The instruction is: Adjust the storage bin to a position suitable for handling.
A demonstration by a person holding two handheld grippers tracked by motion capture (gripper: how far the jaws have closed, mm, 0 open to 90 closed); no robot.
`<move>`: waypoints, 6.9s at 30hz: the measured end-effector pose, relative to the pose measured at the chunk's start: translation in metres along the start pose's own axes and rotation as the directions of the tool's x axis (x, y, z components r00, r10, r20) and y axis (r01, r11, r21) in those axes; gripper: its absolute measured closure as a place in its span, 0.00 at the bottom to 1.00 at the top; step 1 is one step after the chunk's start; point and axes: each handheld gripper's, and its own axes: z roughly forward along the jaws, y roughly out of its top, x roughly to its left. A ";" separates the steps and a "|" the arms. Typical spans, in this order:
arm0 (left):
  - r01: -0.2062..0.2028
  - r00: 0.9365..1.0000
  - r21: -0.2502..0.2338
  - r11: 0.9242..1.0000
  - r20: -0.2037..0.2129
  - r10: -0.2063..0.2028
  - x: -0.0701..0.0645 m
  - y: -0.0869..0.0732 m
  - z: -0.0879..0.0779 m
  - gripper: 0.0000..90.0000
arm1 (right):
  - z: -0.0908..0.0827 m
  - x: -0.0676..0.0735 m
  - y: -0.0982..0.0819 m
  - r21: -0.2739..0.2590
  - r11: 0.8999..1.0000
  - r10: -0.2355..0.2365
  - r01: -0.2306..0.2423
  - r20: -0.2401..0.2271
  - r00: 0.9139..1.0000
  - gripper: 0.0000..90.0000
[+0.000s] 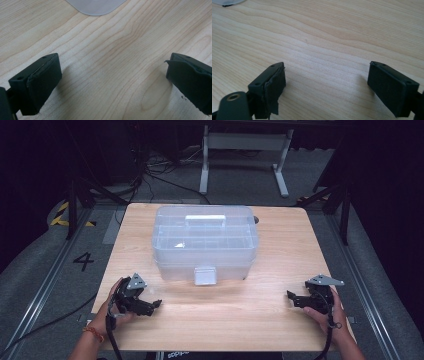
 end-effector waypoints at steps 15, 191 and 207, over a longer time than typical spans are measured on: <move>-0.007 1.000 0.006 1.000 0.008 0.007 0.001 0.000 -0.001 0.01 | 0.000 -0.003 0.001 0.013 1.000 -0.024 0.024 -0.024 0.999 0.17; 0.033 0.999 -0.049 0.998 -0.039 -0.035 0.007 -0.002 -0.007 0.31 | 0.038 0.147 0.294 -0.185 0.885 -0.461 0.427 -0.229 0.858 0.82; 0.000 0.995 -0.219 0.976 -0.094 -0.021 0.002 0.032 -0.044 0.82 | 0.037 0.147 0.310 -0.150 0.888 -0.459 0.436 -0.214 0.862 0.80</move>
